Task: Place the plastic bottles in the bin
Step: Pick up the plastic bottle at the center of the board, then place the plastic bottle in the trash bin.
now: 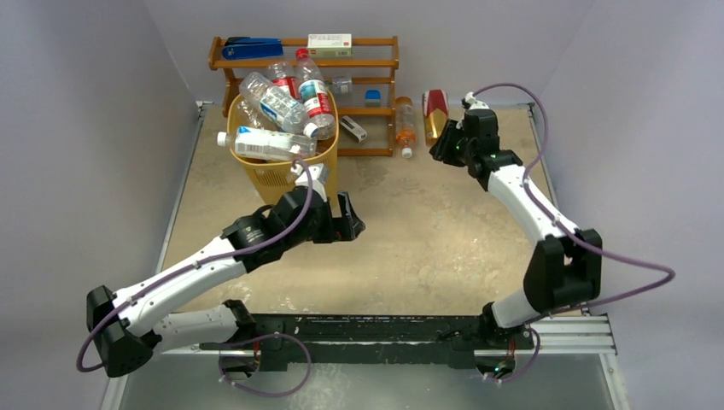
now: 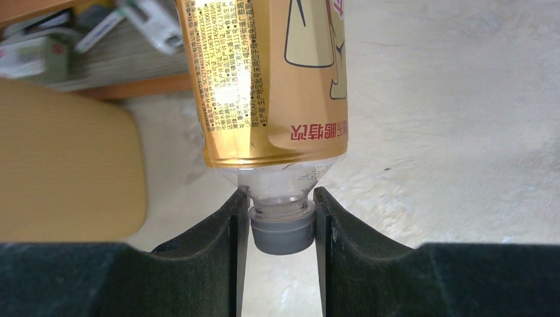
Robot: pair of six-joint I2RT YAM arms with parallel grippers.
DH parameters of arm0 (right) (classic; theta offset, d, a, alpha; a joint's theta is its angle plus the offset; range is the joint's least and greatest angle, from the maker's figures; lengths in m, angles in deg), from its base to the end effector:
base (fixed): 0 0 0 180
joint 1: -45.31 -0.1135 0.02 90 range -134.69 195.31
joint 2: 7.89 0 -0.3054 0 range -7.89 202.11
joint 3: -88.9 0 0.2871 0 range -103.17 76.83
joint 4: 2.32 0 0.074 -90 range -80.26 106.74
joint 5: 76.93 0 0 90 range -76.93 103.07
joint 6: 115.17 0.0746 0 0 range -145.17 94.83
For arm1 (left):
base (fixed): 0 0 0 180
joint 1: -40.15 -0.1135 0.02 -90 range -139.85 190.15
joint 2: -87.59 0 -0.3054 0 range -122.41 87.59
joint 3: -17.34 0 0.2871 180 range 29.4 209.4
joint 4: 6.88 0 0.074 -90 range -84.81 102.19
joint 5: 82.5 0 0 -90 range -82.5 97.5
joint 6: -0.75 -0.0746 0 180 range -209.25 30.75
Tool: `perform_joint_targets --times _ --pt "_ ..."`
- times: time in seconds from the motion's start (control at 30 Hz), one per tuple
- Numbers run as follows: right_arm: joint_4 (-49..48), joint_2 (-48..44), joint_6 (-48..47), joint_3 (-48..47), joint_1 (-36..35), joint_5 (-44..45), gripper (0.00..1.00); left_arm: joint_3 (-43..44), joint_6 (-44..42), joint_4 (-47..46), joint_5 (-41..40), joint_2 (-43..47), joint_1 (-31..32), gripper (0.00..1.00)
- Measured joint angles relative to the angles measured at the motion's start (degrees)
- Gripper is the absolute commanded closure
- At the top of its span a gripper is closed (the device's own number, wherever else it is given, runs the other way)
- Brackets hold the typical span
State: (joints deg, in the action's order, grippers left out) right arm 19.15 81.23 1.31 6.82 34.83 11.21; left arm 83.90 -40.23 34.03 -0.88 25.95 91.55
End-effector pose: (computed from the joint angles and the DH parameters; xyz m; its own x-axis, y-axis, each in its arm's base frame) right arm 0.4232 0.0807 0.3128 -0.5137 0.3582 -0.7796 0.0214 0.9138 0.4057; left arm 0.1835 -0.2125 0.3200 -0.7686 -0.2344 -0.5953 0.1820 0.8119 -0.5547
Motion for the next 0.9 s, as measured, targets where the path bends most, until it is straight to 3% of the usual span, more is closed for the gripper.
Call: perform_joint_targets --times 0.23,0.4,0.63,0.9 --pt "6.8 -10.8 -3.3 -2.8 -9.3 2.6 0.71 2.4 3.4 7.9 -8.7 9.6 0.0 0.05" --pt "10.6 -14.6 -5.6 -9.0 -14.4 3.1 0.7 11.1 6.1 19.0 -20.3 18.1 0.0 0.04" --pt "11.8 -15.0 -8.9 -18.4 -23.7 3.9 0.7 20.8 9.8 29.4 -32.2 24.2 0.0 0.02" --pt "12.7 -8.3 -15.0 -28.1 -32.5 4.0 0.7 18.6 13.7 34.5 -35.8 25.6 0.0 0.02"
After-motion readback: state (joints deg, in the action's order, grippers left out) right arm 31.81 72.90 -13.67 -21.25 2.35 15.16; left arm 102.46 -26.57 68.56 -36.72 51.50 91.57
